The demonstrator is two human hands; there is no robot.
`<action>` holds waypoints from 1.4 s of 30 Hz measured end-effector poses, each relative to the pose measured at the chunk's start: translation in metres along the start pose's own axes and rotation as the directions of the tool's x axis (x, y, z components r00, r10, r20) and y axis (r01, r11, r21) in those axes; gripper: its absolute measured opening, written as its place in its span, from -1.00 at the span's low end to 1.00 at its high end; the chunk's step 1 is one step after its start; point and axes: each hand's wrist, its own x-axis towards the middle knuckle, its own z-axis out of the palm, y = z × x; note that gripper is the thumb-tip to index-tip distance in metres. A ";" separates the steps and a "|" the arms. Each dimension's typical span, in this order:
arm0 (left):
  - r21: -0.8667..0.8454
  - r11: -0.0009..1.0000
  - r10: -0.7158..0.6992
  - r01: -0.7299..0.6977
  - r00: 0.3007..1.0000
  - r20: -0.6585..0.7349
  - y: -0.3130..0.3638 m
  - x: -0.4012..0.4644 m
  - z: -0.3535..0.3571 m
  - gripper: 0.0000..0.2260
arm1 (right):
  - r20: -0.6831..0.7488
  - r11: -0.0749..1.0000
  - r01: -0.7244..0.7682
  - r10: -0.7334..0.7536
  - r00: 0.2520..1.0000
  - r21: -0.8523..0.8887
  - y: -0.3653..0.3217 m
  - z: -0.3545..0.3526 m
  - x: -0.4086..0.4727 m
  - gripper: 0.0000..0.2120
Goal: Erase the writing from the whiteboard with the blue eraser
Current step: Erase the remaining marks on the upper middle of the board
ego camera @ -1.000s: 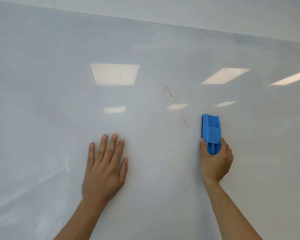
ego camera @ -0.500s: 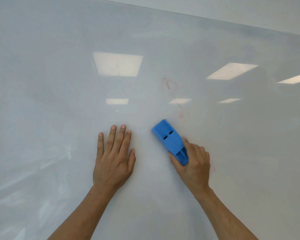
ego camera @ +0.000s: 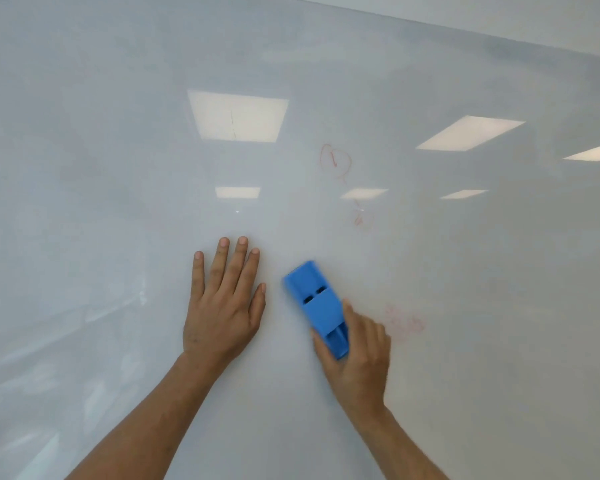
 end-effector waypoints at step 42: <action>0.015 0.993 -0.116 0.117 0.993 -0.015 0.024 0.092 -0.009 -0.49 | -0.118 0.923 -0.371 0.382 0.917 0.105 0.062 -0.022 0.132 -0.41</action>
